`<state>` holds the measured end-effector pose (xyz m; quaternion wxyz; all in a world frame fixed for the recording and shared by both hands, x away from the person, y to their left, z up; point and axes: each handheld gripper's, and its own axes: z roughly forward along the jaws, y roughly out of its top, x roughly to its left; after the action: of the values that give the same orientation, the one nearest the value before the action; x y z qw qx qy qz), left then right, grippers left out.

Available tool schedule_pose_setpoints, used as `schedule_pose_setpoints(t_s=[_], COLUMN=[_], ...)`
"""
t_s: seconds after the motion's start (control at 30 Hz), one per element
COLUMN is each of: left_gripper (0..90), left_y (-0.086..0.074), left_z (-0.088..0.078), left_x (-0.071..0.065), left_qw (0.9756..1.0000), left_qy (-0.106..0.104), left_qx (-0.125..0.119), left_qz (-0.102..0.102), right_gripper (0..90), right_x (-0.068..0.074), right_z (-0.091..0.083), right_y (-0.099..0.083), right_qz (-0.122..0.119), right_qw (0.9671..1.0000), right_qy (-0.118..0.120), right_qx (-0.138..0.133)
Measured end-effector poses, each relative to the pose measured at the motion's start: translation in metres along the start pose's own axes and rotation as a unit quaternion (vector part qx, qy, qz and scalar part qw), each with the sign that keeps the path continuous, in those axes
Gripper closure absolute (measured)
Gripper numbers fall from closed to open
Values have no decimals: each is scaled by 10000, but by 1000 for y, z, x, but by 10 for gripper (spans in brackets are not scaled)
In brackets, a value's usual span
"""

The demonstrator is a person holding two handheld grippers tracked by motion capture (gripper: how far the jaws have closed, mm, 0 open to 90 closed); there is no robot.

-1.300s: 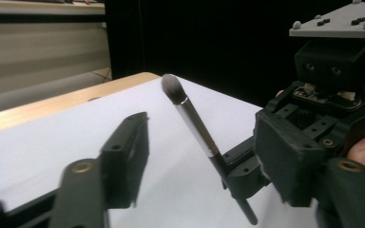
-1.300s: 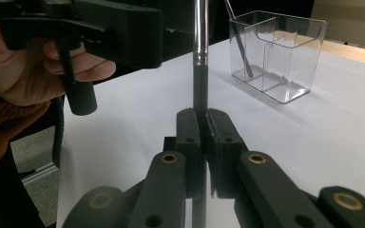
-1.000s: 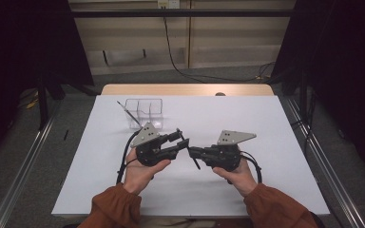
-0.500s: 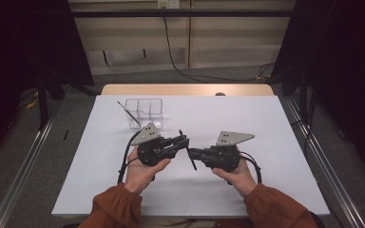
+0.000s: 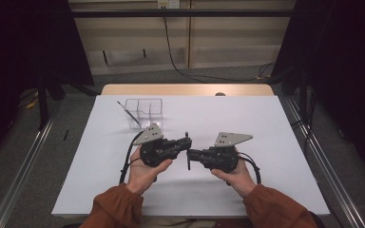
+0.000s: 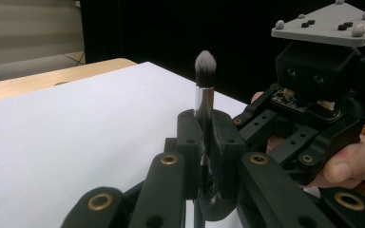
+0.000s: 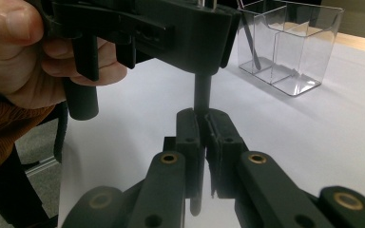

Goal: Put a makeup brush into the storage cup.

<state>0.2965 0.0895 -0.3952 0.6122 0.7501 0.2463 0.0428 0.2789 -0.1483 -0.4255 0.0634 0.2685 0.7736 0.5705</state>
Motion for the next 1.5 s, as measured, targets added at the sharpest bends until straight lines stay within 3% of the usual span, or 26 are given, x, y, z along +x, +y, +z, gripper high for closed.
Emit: schedule_pose_setpoints(t_s=[0.23,0.67,0.83,1.1,1.3,1.37,1.5], left_gripper=[841,840,840,840,840,840,839], left_y=[0,1,1,1,2,2,3], left_z=[0,1,0,-2,-3,-5,-7], left_x=[-1,0,0,0,2,2,3], left_qw=[10000,10000,10000,9999,9998,9998,9998], left_qy=[9,46,53,107,151,165,185], left_qx=[-27,-81,-83,-81,-81,-92,-83], left_qz=[-4,-13,1,40,51,58,61], right_gripper=[835,714,601,339,204,115,49], right_x=[0,-2,-3,-2,-4,-4,-5], right_z=[0,-2,-2,-1,-1,-1,-3], right_y=[0,-1,-1,0,-1,-1,-1], right_qz=[11,93,110,142,209,219,195], right_qw=[10000,9999,9998,9999,9998,9997,9998], right_qy=[24,134,169,33,-37,-61,-71], right_qx=[-25,-45,-78,-80,-54,-25,-65])
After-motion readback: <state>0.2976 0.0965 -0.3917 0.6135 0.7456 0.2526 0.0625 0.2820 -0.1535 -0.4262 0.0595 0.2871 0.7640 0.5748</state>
